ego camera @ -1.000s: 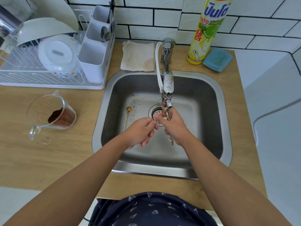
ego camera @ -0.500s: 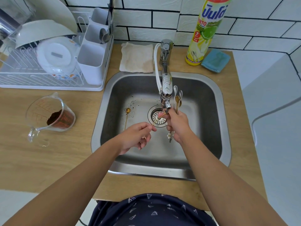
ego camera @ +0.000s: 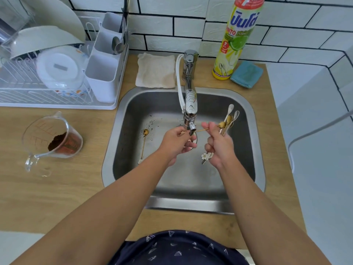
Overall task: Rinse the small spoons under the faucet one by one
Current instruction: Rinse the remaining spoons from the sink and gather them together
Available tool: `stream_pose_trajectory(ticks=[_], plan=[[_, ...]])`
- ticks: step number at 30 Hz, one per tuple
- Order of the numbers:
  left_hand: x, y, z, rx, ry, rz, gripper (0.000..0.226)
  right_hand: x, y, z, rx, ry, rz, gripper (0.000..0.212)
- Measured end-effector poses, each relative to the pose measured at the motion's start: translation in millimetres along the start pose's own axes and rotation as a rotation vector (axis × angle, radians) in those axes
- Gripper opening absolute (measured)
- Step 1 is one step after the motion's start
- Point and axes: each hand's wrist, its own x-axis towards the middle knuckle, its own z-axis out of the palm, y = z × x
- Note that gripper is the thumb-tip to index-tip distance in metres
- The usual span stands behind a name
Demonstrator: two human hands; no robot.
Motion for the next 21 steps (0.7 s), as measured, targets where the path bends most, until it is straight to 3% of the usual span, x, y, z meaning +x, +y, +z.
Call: stream_pose_trajectory(ticks=[4,8,10,11,15,17,19,21], plan=[[0.9,-4.8,2.5,0.181,0.121,0.020,0.031,-5.6,5.5,2.6,-0.030,-0.001,0.048,0.021],[-2.9,-7.3,-8.1,-0.158,-0.118,-0.053,0.014,-1.4,1.6,-0.6,0.039,0.030,0.043,0.015],[-3.9,-8.4,-14.3,-0.188,-0.151,-0.090,0.011,-0.9,1.5,-0.9,0.042,0.024,0.055,0.017],[-4.0,-8.7,-14.3,-0.092,-0.100,-0.081,0.008,-2.5,3.5,1.7,0.027,0.011,0.072,0.019],[-1.0,-8.7,-4.5,0.248,0.153,0.031,0.034,-8.5,12.7,16.2,0.003,-0.049,0.121,0.029],[-3.2,-6.6,-6.5,0.164,0.029,-0.001,0.023,-4.9,9.5,14.0,0.045,-0.015,0.099,0.018],[-8.0,-4.6,-14.6,-0.098,-0.193,-0.097,0.012,-0.3,4.9,6.5,0.077,0.041,0.076,0.013],[-7.4,-4.8,-18.8,-0.283,-0.226,-0.175,0.016,0.5,3.4,3.0,0.075,0.061,0.069,0.012]])
